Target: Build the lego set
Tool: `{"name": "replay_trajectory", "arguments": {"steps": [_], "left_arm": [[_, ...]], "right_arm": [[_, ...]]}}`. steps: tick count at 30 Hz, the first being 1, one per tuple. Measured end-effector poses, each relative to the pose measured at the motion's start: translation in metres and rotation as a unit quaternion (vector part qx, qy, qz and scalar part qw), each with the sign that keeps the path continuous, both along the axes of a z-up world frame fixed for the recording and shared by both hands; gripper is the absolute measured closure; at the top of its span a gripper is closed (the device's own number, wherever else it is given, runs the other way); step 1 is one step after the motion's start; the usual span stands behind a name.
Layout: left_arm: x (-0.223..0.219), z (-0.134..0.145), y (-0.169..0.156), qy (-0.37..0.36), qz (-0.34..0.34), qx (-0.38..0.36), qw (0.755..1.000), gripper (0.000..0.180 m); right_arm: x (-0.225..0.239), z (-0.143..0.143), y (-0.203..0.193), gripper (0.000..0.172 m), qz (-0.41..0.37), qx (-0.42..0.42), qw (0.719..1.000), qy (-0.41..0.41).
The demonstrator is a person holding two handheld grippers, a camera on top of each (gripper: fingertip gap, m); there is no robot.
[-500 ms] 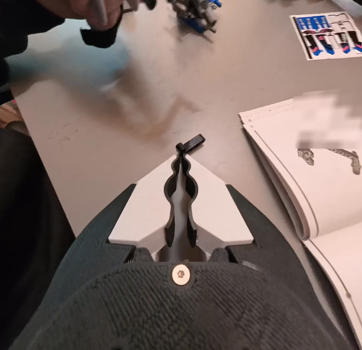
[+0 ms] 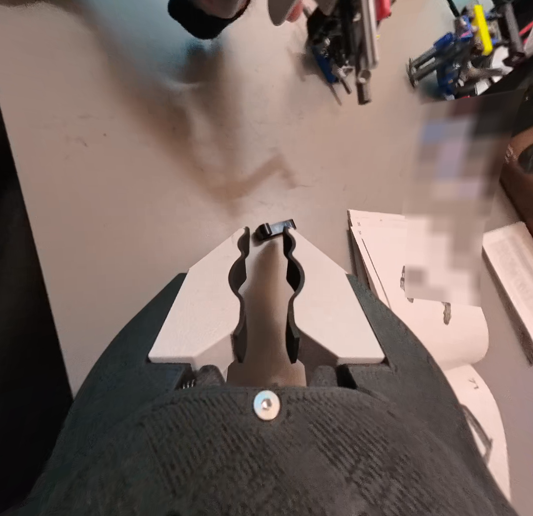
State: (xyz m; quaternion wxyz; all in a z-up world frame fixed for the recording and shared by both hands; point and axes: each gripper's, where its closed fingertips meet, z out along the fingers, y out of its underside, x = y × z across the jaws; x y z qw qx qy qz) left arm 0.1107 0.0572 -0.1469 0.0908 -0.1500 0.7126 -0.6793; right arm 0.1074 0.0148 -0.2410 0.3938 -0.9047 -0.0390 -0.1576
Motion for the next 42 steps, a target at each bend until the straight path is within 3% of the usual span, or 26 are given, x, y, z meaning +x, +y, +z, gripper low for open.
{"name": "replay_trajectory", "arguments": {"steps": [1, 8, 15, 23, 29, 34, 38, 42], "left_arm": [[0.000, 0.000, 0.000, -0.001, -0.003, -0.002, 1.000, 0.177], [-0.003, -0.003, -0.002, -0.015, -0.023, 0.004, 1.000, 0.177], [-0.005, -0.004, 0.002, -0.054, -0.021, 0.030, 0.998, 0.177], [-0.011, 0.000, 0.007, -0.071, -0.026, 0.031, 0.997, 0.177], [-0.012, -0.005, 0.002, -0.068, -0.038, 0.035, 0.996, 0.177], [-0.012, -0.008, -0.001, -0.068, -0.041, 0.043, 0.996, 0.177], [-0.010, -0.011, -0.006, -0.061, -0.045, 0.046, 0.996, 0.177], [0.000, -0.009, -0.013, -0.063, -0.038, 0.044, 0.996, 0.177]], "right_arm": [[-0.001, -0.002, 0.002, 0.152, 0.006, -0.006, 1.000, -0.002], [0.005, 0.001, 0.009, 0.162, -0.077, 0.029, 0.990, 0.111], [-0.001, 0.013, 0.023, 0.164, -0.148, 0.117, 0.934, 0.303], [0.005, 0.010, 0.004, 0.161, -0.193, 0.166, 0.886, 0.388], [0.017, 0.008, -0.017, 0.148, -0.223, 0.159, 0.893, 0.356], [0.004, 0.007, -0.017, 0.140, -0.154, 0.113, 0.947, 0.259], [0.010, 0.006, -0.023, 0.151, -0.135, 0.079, 0.977, 0.148], [0.056, 0.016, -0.064, 0.165, -0.219, 0.072, 0.972, 0.042]]}}
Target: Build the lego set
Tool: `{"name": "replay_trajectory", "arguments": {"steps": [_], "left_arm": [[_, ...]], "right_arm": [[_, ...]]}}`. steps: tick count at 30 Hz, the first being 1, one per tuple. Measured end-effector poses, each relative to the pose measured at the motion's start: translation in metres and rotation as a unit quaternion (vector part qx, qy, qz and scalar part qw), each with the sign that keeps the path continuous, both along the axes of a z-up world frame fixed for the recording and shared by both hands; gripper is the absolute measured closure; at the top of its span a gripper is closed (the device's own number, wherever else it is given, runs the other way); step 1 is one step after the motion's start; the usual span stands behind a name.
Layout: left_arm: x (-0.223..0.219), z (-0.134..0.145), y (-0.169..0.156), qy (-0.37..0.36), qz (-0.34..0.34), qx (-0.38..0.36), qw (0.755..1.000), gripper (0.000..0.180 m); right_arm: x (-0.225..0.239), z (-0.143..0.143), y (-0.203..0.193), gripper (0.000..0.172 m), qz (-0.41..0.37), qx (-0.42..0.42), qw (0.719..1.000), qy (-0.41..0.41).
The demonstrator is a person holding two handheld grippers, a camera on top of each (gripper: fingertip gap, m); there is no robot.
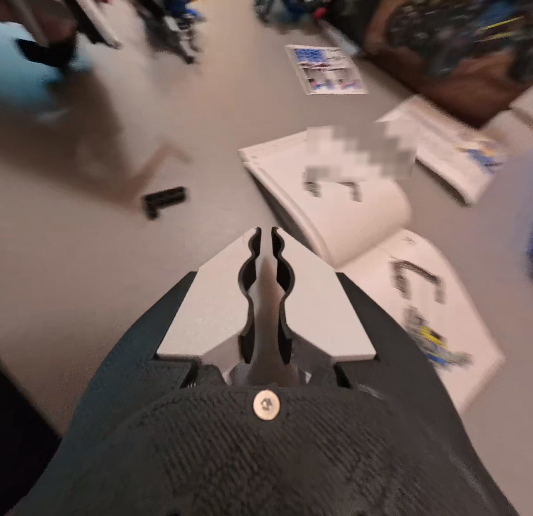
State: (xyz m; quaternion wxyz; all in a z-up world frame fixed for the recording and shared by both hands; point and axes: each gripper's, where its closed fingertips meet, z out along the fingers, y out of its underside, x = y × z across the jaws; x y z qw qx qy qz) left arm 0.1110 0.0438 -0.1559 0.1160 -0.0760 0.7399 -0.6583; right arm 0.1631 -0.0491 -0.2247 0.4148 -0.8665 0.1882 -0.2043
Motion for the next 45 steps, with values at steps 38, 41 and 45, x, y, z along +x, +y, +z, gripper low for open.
{"name": "replay_trajectory", "arguments": {"steps": [38, 41, 45], "left_arm": [[0.091, 0.004, -0.034, 0.043, 0.055, -0.039, 0.997, 0.177], [0.090, 0.004, -0.034, 0.046, 0.050, -0.041, 0.997, 0.177], [0.090, 0.001, -0.036, 0.053, 0.046, -0.030, 0.997, 0.176]], "right_arm": [[0.071, -0.015, -0.010, 0.172, 0.138, -0.113, 0.958, -0.227], [0.071, -0.015, -0.010, 0.172, 0.137, -0.112, 0.958, -0.226], [0.071, -0.015, -0.010, 0.172, 0.137, -0.113, 0.957, -0.228]]}}
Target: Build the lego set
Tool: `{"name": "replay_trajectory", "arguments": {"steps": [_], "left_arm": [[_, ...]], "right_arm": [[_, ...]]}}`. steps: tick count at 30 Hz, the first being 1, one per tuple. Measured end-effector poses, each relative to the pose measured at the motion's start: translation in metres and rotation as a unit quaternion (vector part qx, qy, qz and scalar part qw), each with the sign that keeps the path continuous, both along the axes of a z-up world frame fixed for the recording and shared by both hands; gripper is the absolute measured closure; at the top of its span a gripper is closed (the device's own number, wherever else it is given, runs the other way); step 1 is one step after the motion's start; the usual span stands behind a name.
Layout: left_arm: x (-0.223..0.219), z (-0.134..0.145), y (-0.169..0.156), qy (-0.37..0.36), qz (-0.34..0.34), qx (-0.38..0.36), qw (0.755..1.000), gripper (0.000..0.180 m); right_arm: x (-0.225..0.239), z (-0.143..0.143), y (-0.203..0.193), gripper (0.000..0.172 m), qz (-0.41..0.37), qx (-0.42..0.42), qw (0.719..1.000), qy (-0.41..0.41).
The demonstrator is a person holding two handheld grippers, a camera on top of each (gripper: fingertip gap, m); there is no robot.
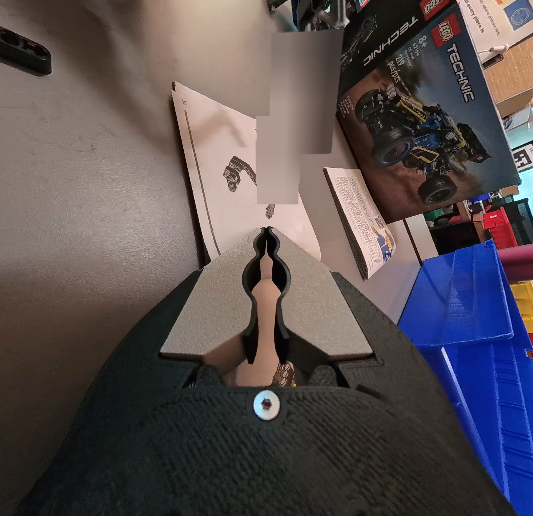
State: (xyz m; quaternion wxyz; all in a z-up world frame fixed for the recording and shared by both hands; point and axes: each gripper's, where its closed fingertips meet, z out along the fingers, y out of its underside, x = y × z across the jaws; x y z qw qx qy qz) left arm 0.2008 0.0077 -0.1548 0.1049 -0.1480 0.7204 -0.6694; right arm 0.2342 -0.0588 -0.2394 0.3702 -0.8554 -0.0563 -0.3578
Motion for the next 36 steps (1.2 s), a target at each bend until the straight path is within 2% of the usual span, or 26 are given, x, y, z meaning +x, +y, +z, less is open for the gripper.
{"name": "replay_trajectory", "arguments": {"steps": [7, 13, 20, 29, 36], "left_arm": [[-0.008, 0.001, -0.003, -0.022, -0.022, 0.003, 1.000, 0.177], [-0.006, 0.011, 0.002, -0.023, -0.018, -0.037, 0.999, 0.177], [-0.009, 0.016, 0.002, -0.041, -0.023, -0.051, 0.998, 0.177], [-0.026, 0.031, 0.001, -0.050, -0.050, -0.120, 0.990, 0.177], [-0.033, 0.034, 0.005, -0.053, -0.053, -0.133, 0.988, 0.177]], "right_arm": [[0.000, 0.000, 0.000, 0.172, 0.000, 0.000, 1.000, -0.002], [0.000, 0.001, 0.000, 0.172, 0.000, -0.001, 1.000, -0.009], [-0.001, 0.002, 0.000, 0.172, -0.001, -0.003, 1.000, -0.026], [-0.002, 0.002, -0.001, 0.172, -0.006, -0.007, 0.999, -0.051], [-0.001, 0.002, -0.001, 0.172, -0.003, -0.001, 1.000, -0.021]]}}
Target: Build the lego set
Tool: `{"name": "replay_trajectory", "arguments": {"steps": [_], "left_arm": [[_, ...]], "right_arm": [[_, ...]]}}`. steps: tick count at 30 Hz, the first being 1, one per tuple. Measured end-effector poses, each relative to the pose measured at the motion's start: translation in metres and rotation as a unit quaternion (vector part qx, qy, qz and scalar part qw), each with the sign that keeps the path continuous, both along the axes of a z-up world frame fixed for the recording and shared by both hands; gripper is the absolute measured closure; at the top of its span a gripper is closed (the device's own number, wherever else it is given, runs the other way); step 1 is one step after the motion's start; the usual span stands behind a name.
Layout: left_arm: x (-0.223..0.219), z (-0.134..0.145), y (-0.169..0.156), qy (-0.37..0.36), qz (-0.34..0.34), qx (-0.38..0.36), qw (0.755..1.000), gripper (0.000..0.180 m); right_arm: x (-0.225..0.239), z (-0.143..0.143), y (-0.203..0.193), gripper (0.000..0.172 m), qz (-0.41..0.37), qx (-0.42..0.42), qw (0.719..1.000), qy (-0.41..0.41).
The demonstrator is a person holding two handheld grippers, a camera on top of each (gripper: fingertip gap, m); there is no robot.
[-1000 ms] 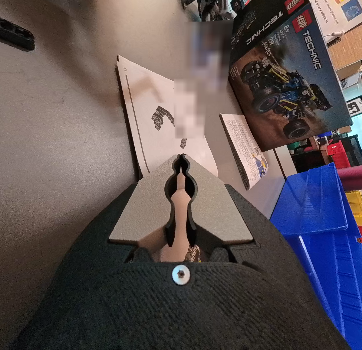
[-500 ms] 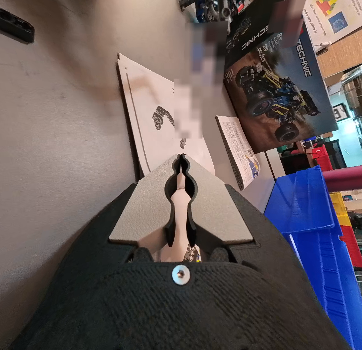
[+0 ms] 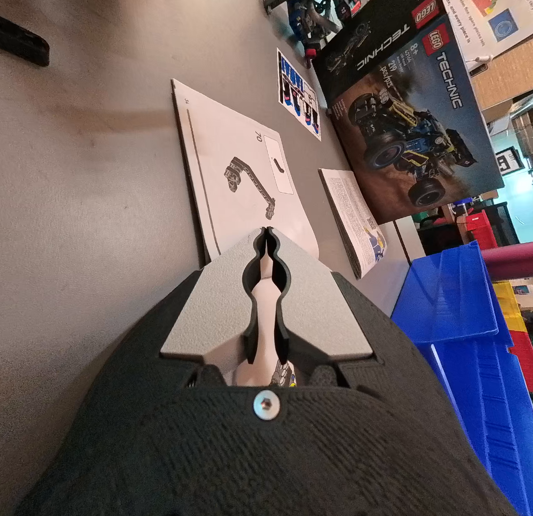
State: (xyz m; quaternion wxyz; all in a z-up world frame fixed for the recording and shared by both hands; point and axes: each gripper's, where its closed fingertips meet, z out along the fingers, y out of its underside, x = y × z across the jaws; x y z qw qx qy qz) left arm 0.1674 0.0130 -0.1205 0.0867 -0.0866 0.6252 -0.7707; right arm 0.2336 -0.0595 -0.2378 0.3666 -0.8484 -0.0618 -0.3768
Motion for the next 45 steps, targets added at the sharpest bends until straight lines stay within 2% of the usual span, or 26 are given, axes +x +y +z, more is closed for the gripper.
{"name": "replay_trajectory", "arguments": {"steps": [8, 12, 28, 31, 35, 38, 40, 42, 45], "left_arm": [[0.003, 0.017, 0.027, 0.033, -0.016, -0.101, 0.994, 0.177], [0.002, 0.020, 0.034, 0.040, -0.027, -0.128, 0.991, 0.177], [0.003, 0.017, 0.024, 0.035, -0.012, -0.098, 0.995, 0.177], [0.009, 0.014, 0.024, 0.035, 0.014, -0.082, 0.996, 0.177], [0.021, 0.002, 0.018, 0.057, 0.073, 0.011, 0.996, 0.177], [0.021, -0.013, 0.010, 0.076, 0.094, 0.115, 0.986, 0.177], [0.017, -0.037, 0.007, 0.080, 0.094, 0.221, 0.967, 0.177], [0.016, -0.065, 0.014, 0.080, 0.110, 0.327, 0.935, 0.177], [0.016, -0.089, 0.024, 0.066, 0.121, 0.417, 0.898, 0.177]], "right_arm": [[-0.002, -0.001, 0.000, 0.172, 0.006, -0.003, 1.000, -0.005], [-0.004, -0.001, 0.001, 0.172, 0.019, -0.003, 1.000, -0.006], [-0.013, 0.002, -0.002, 0.172, 0.034, -0.011, 0.998, -0.059], [-0.002, 0.023, -0.010, 0.172, -0.008, 0.019, 0.993, -0.120], [-0.020, 0.051, -0.004, 0.172, 0.018, 0.097, 0.986, -0.137], [-0.036, 0.041, 0.008, 0.172, 0.071, 0.059, 0.986, -0.141], [-0.047, 0.036, 0.016, 0.172, 0.103, 0.034, 0.984, -0.141], [-0.054, 0.032, 0.019, 0.172, 0.113, 0.012, 0.984, -0.134], [-0.050, 0.025, 0.014, 0.172, 0.079, -0.011, 0.989, -0.123]]}}
